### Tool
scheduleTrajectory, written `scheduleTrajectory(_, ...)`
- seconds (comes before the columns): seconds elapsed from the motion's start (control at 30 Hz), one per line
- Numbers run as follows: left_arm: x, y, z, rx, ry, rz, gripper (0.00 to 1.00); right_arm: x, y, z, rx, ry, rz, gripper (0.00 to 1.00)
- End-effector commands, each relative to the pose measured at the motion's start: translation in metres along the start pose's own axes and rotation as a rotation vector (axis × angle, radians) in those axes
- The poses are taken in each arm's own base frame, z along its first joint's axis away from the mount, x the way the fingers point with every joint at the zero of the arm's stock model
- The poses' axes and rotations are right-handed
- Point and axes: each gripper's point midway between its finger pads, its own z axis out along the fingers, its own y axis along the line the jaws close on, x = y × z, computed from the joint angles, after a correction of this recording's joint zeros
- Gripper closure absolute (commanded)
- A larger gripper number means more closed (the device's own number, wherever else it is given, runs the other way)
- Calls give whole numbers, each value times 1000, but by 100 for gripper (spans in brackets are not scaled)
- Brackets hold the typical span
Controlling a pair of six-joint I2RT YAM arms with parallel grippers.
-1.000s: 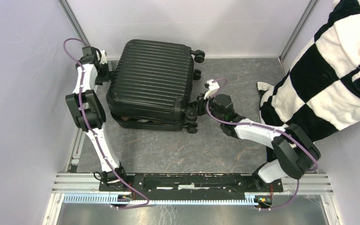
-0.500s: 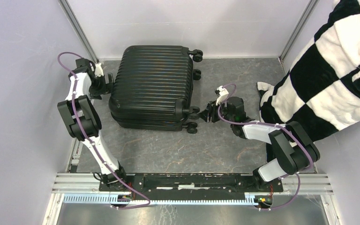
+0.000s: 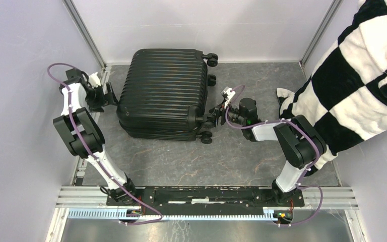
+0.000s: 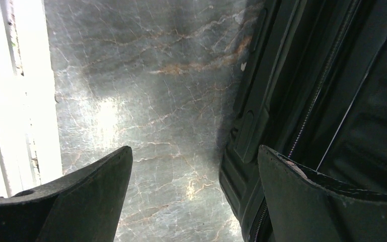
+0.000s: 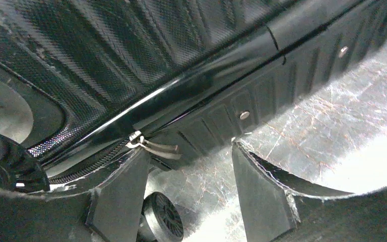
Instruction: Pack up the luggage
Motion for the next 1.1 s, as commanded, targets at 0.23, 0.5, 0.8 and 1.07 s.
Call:
scheduleTrajectory(0.23,30,-15,2,102,38,52,0,-40,33,15,-289,-144,-166,44)
scheduleTrajectory(0.5,37,-26,-11,137,12,113,0,-43,47,0,-314,-212,-162,74)
scheduleTrajectory(0.8,17,-58,-93,147,-166,484,0,-33,49,-16,-265,-208,-138,100)
scheduleTrajectory(1.07,36,-175,-142,255,-307,1032,0,-16,60,-25,-261,-188,-105,100)
